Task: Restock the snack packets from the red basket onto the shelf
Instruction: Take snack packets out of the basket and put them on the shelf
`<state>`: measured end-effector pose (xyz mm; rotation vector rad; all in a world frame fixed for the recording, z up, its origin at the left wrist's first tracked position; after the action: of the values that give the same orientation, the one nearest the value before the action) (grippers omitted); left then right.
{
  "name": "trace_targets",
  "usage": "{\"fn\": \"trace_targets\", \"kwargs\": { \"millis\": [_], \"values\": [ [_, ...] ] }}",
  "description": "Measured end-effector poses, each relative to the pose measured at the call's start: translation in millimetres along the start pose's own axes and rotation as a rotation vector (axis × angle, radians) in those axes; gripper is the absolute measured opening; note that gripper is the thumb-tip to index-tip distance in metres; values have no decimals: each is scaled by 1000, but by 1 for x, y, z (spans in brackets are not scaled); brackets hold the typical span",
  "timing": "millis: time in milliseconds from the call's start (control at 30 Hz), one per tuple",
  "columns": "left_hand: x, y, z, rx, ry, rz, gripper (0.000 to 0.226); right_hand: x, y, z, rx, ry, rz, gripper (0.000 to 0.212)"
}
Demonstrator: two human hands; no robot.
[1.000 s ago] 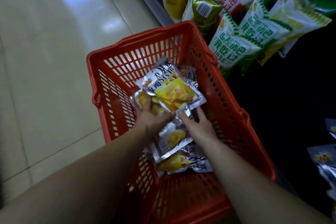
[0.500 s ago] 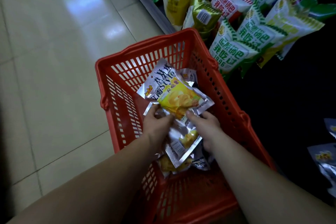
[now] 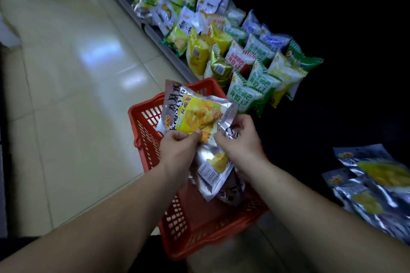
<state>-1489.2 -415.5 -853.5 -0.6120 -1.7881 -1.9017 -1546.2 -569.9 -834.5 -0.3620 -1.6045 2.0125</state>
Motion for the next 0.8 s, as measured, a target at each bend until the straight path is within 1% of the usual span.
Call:
{"fn": "trace_targets", "kwargs": {
  "millis": [67, 167, 267, 367, 500, 667, 733, 800],
  "values": [
    [25, 15, -9, 38, -6, -17, 33, 7, -27, 19, 49, 4, 84, 41],
    [56, 34, -27, 56, -30, -45, 30, 19, -64, 53, 83, 13, 176, 38],
    [85, 43, -62, 65, -90, -63, 27, 29, -85, 96, 122, 68, 203, 34],
    [112, 40, -112, 61, -172, -76, 31, 35, -91, 149, 132, 169, 183, 33],
    [152, 26, -192, -1, -333, -111, 26, 47, -79, 235, 176, 333, 161, 32],
    [204, -8, -290, -124, -546, -116, 24, 63, -45, 337, 160, 590, 43, 31],
    [224, -23, -322, -161, -635, -70, 20, 71, -33, 372, 232, 670, 35, 32],
    [242, -39, -343, -275, -758, -1, 21, 84, -18, 403, 352, 723, 6, 32]
  ]
}}
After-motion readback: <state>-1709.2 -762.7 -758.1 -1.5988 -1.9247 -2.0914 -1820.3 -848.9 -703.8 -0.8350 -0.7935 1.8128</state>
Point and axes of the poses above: each hand's wrist, its own x-axis away from the middle knuckle, its own z-axis out of the back of the hand, y = z × x, the point moved 3 cm from there along -x, towards the middle knuckle, and after that the axes turned 9 degrees about z, right-handed, at the moved point
